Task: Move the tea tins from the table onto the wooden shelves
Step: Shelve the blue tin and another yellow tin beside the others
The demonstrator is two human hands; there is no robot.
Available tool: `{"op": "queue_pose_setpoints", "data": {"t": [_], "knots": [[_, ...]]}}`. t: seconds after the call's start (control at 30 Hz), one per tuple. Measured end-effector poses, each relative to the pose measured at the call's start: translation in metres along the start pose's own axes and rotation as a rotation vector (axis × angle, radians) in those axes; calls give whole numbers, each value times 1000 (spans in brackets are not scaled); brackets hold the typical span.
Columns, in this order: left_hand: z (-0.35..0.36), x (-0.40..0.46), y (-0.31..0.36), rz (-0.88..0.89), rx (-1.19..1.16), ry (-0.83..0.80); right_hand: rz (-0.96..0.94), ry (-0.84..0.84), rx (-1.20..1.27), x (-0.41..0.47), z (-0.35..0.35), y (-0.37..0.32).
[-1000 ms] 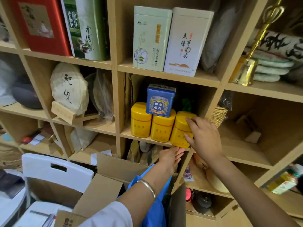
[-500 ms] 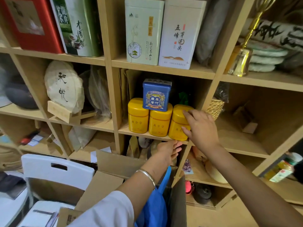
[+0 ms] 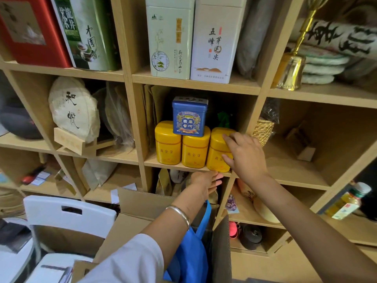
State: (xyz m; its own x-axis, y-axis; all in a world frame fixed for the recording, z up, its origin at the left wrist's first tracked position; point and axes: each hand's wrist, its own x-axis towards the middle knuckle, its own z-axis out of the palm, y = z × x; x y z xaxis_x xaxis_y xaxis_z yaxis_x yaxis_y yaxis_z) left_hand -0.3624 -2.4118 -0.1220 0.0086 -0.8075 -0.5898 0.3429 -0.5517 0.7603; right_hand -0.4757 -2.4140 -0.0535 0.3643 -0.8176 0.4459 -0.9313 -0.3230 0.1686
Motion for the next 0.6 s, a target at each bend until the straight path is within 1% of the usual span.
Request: {"op": "queue_pose_setpoints", "data": {"t": [0.6], "knots": [[-1,0,1,15,43,-6,-9,-8,6,0,0,1]]}}
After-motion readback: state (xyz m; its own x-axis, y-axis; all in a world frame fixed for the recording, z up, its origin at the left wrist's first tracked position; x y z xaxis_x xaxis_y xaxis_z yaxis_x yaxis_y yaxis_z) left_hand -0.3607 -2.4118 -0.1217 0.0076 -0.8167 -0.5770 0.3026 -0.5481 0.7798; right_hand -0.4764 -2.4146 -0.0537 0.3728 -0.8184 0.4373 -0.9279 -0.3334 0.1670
